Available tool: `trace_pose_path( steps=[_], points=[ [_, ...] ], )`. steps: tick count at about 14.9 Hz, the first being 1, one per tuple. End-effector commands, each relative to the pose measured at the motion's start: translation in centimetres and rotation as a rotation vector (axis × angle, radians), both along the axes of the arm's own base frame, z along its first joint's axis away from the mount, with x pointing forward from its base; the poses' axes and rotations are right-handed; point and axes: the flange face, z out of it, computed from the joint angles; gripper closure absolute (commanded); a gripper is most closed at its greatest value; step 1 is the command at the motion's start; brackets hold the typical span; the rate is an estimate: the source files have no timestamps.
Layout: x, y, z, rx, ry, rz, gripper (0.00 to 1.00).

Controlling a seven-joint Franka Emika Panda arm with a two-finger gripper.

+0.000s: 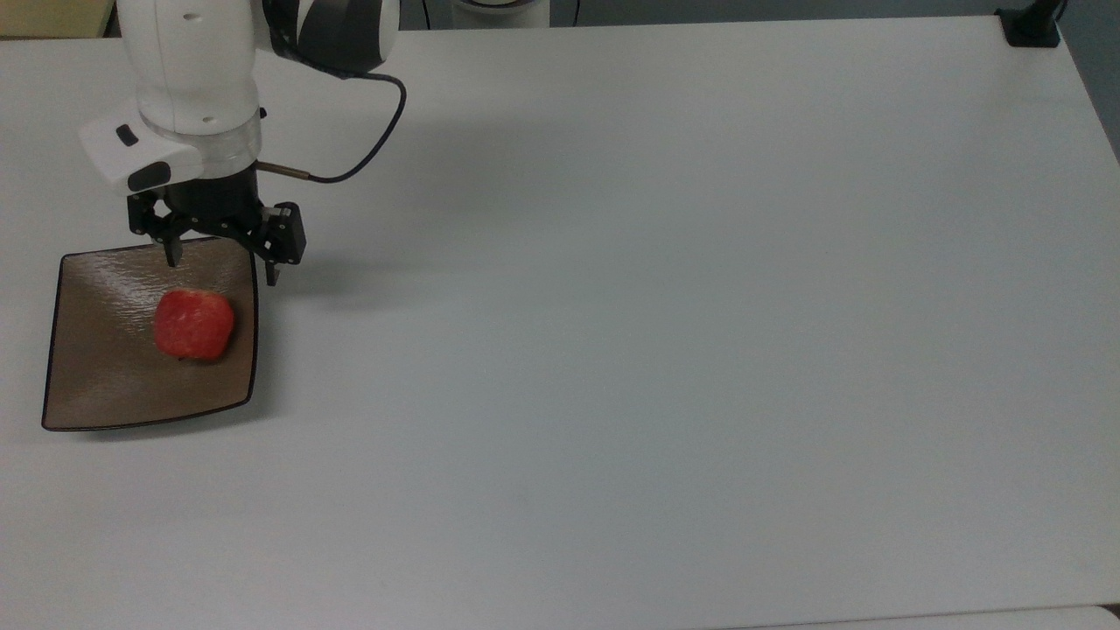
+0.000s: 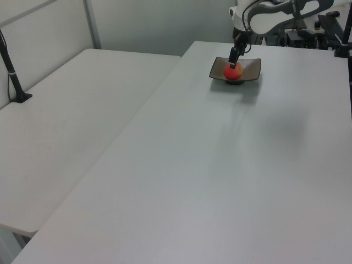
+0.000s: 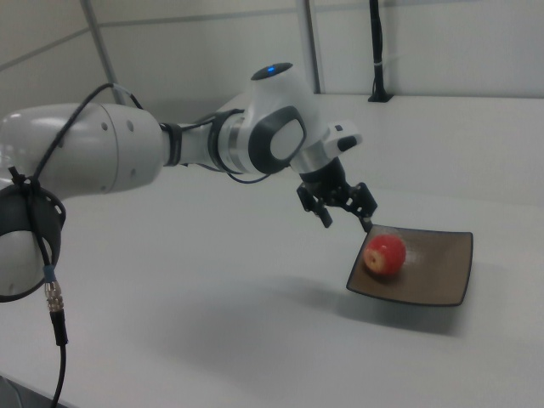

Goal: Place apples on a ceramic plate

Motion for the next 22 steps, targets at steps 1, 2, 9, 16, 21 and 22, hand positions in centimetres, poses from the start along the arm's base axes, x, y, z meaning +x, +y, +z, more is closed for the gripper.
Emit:
trace_pose_path(
  steps=[1, 2, 9, 16, 21, 22],
  points=[
    [-2.5, 3.7, 3.6, 0.062, 0.105, -0.012, 0.00],
    [-3.3, 4.4, 4.7, 0.105, 0.127, -0.032, 0.00],
    [-6.4, 12.3, 10.4, 0.235, 0.086, -0.237, 0.00],
    [-10.1, 16.9, 11.8, 0.234, 0.081, -0.170, 0.00],
    [-11.0, 16.9, 12.1, 0.228, 0.085, -0.143, 0.00],
    [-11.1, 16.9, 12.2, 0.228, 0.086, -0.142, 0.00]
  ],
)
